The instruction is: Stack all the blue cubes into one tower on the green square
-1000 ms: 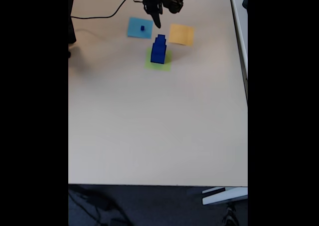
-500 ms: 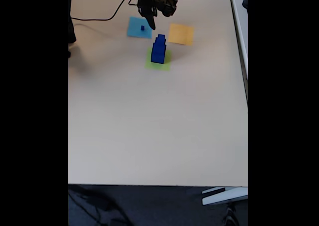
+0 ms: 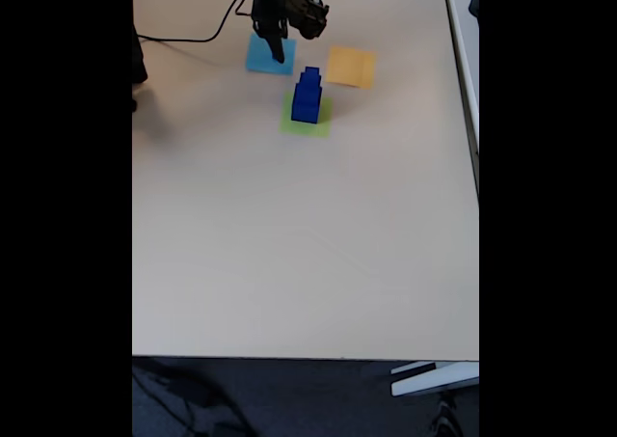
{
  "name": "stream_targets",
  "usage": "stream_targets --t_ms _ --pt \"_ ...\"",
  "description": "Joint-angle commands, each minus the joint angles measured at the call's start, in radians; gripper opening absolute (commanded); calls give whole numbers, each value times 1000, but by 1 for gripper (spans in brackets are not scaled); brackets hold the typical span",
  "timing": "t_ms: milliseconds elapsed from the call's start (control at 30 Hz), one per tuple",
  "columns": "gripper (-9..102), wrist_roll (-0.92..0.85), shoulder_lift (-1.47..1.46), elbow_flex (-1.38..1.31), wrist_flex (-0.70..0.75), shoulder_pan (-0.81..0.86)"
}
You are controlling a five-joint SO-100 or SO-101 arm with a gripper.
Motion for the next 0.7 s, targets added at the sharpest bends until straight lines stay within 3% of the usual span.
stream_targets --t_ms 0,667 --pt "25 -8 86 5 -26 -8" --pt "18 -11 64 49 -72 -18"
